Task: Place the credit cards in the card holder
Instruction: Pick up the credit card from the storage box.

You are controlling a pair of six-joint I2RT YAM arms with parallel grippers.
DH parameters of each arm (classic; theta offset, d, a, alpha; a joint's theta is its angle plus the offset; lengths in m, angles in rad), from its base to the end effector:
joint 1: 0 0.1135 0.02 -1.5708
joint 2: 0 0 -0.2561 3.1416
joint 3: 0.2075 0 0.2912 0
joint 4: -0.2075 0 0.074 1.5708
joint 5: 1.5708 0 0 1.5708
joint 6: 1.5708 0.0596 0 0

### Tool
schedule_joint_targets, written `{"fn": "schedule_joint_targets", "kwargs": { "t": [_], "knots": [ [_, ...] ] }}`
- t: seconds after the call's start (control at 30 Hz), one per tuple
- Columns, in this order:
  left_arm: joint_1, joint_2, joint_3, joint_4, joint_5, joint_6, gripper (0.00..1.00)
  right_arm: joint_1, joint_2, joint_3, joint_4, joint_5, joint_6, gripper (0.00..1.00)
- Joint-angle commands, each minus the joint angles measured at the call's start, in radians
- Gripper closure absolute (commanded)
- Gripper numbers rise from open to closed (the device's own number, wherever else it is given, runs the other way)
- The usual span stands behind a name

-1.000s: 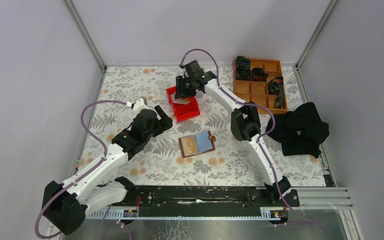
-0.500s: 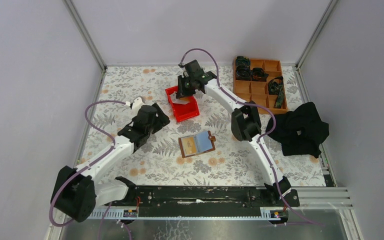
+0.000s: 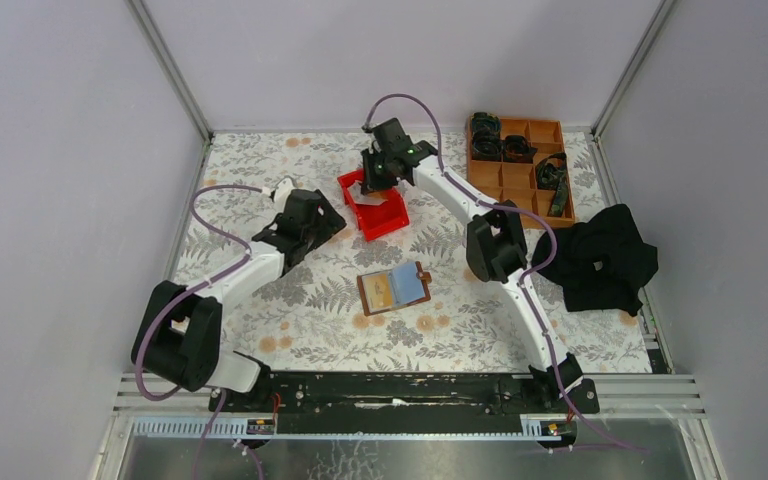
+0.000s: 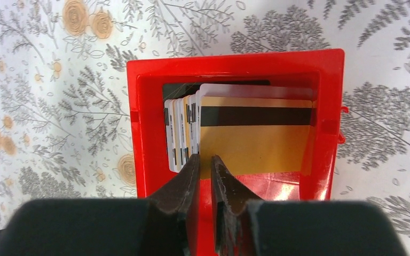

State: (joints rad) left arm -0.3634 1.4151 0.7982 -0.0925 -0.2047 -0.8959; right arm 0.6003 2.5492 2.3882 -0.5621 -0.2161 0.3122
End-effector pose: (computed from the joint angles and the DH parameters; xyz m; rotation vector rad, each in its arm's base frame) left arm 0.3294 -0.1123 0.1644 -0.7089 2.1876 -0.4308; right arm 0.5064 0.3622 0.1825 -0.4564 2.3361 0.7041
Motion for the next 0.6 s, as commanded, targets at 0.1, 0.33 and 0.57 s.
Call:
{"fn": "schedule_joint_targets", "kwargs": {
  "t": [0.1,0.33,0.57],
  "knots": [
    [0.012,0.029,0.031,0.084,0.036,0.003,0.21,-0.028,-0.058,-0.003,-0.074,0.138,-0.051,0.84],
    [0.017,0.052,0.033,0.090,0.047,0.011,0.21,-0.037,-0.063,0.012,-0.076,0.188,-0.065,0.85],
    [0.017,0.073,0.037,0.104,0.071,0.012,0.22,-0.047,-0.078,0.009,-0.078,0.230,-0.080,0.85]
  ]
}}
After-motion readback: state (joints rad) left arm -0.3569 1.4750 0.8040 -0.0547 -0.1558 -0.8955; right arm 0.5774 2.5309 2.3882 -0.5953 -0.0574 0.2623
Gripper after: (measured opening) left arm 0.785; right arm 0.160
